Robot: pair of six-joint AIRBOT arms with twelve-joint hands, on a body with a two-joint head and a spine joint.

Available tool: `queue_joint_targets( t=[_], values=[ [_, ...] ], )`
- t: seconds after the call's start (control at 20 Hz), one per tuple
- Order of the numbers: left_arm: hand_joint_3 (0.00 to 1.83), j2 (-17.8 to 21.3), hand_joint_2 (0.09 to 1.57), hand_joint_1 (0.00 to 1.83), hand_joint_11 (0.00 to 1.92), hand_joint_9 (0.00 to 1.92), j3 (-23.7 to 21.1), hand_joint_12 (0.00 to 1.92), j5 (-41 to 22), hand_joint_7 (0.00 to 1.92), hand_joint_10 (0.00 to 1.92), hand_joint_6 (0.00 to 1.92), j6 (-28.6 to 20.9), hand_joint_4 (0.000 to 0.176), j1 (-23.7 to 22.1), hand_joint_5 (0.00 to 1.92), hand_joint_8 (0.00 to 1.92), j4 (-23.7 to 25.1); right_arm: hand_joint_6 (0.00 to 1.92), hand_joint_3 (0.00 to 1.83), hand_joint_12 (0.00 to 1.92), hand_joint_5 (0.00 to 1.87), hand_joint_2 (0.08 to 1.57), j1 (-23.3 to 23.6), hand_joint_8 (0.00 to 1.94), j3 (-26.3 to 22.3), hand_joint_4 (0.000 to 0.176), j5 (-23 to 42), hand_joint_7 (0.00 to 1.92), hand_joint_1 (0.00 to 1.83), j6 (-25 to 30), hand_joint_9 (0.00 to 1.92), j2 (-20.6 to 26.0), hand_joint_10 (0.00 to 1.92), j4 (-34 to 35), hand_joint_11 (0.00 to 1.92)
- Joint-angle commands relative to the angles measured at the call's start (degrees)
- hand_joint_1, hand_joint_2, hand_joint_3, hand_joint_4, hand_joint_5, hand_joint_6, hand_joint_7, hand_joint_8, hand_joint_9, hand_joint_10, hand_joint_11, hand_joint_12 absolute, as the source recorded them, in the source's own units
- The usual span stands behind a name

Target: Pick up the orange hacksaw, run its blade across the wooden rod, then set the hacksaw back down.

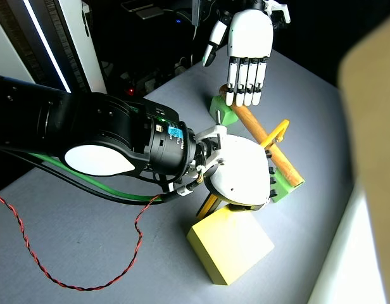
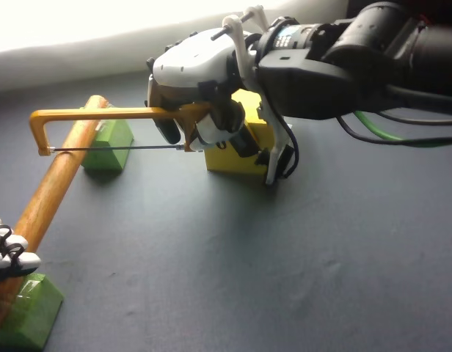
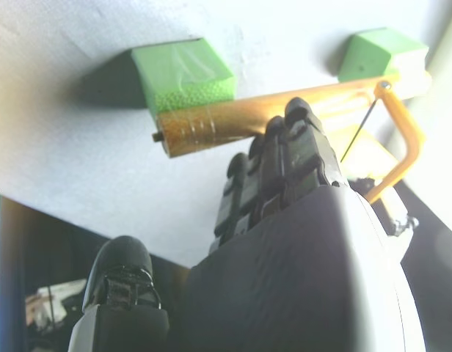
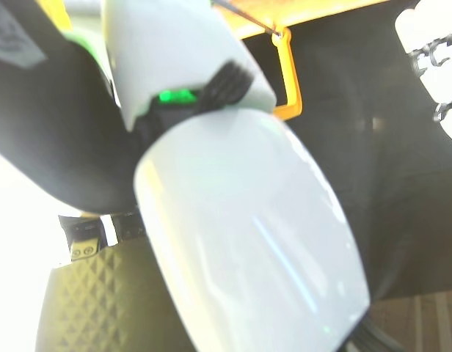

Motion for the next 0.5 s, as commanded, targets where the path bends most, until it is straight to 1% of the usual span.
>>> queue_joint_targets(
  t=[0.0, 0.05, 0.1, 0.2, 0.25, 0.3, 0.35, 0.4, 0.45],
  values=[
    [0.00, 0.0, 1.24, 0.05, 0.00, 0.01, 0.4, 0.08, -1.7, 0.02, 0.00, 0.00, -0.1, 0.000, -0.7, 0.00, 0.00, -1.2, 0.94, 0.00, 1.29, 0.93, 1.12, 1.2, 1.04, 0.8, 0.000, 4.3, 1.02, 1.27, -1.4, 0.99, -0.2, 1.05, -1.6, 0.90],
    [0.00, -0.1, 1.24, 0.03, 0.00, 0.04, 0.4, 0.11, -1.7, 0.04, 0.00, 0.00, -0.1, 0.000, -0.7, 0.02, 0.00, -1.2, 0.94, 0.00, 1.29, 0.94, 1.12, 1.8, 1.07, 1.1, 0.000, 3.8, 1.02, 1.24, -1.5, 1.01, -0.9, 0.95, -1.6, 0.91],
    [0.00, -0.1, 1.24, 0.04, 0.00, 0.05, 0.4, 0.16, -1.7, 0.06, 0.00, 0.00, -0.1, 0.000, -0.7, 0.04, 0.00, -1.2, 0.96, 0.00, 1.30, 0.92, 1.12, 2.1, 1.07, 1.2, 0.000, 3.8, 1.02, 1.24, -1.6, 1.03, -1.3, 0.94, -1.6, 0.90],
    [0.00, -0.1, 1.24, 0.02, 0.00, 0.02, 0.4, 0.09, -1.7, 0.04, 0.00, 0.00, -0.1, 0.000, -0.8, 0.01, 0.00, -1.2, 0.93, 0.00, 1.28, 0.94, 1.11, 2.5, 1.04, 1.6, 0.000, 3.9, 1.04, 1.24, -1.5, 1.05, -2.7, 0.92, -1.6, 0.92],
    [0.00, -0.2, 1.23, 0.05, 0.02, 0.05, 0.4, 0.10, -1.7, 0.07, 0.01, 0.01, -0.1, 0.000, -0.8, 0.03, 0.01, -1.2, 0.95, 0.00, 1.27, 0.93, 1.12, 2.5, 1.05, 1.8, 0.000, 3.9, 1.04, 1.24, -1.3, 1.05, -3.2, 0.92, -1.6, 0.93],
    [0.00, -0.2, 1.22, 0.07, 0.00, 0.10, 0.4, 0.25, -1.6, 0.10, 0.00, 0.01, -0.1, 0.000, -0.9, 0.07, 0.00, -1.2, 0.93, 0.01, 1.26, 0.90, 1.11, 2.6, 1.00, 2.3, 0.000, 3.9, 0.99, 1.35, -1.1, 0.99, -3.9, 1.18, -1.6, 0.94],
    [0.00, -0.3, 1.24, 0.03, 0.00, 0.06, 0.4, 0.19, -1.6, 0.06, 0.00, 0.00, -0.1, 0.000, -1.0, 0.04, 0.00, -1.2, 0.94, 0.00, 1.28, 0.88, 1.12, 2.6, 1.00, 2.8, 0.000, 3.8, 0.97, 1.37, -1.0, 0.96, -4.6, 1.25, -1.6, 0.91],
    [0.00, -0.3, 1.24, 0.02, 0.00, 0.03, 0.4, 0.12, -1.6, 0.05, 0.00, 0.00, -0.1, 0.000, -1.0, 0.05, 0.00, -1.2, 0.96, 0.00, 1.27, 0.91, 1.12, 2.5, 1.04, 3.5, 0.000, 3.8, 1.03, 1.27, -0.9, 1.00, -5.3, 1.05, -1.6, 0.92],
    [0.00, -0.3, 1.24, 0.02, 0.00, 0.03, 0.4, 0.12, -1.6, 0.05, 0.00, 0.00, -0.1, 0.000, -1.0, 0.05, 0.00, -1.2, 0.96, 0.00, 1.27, 0.91, 1.12, 2.4, 1.04, 3.9, 0.000, 3.8, 1.03, 1.27, -0.8, 1.00, -5.7, 1.05, -1.6, 0.92]
  ],
)
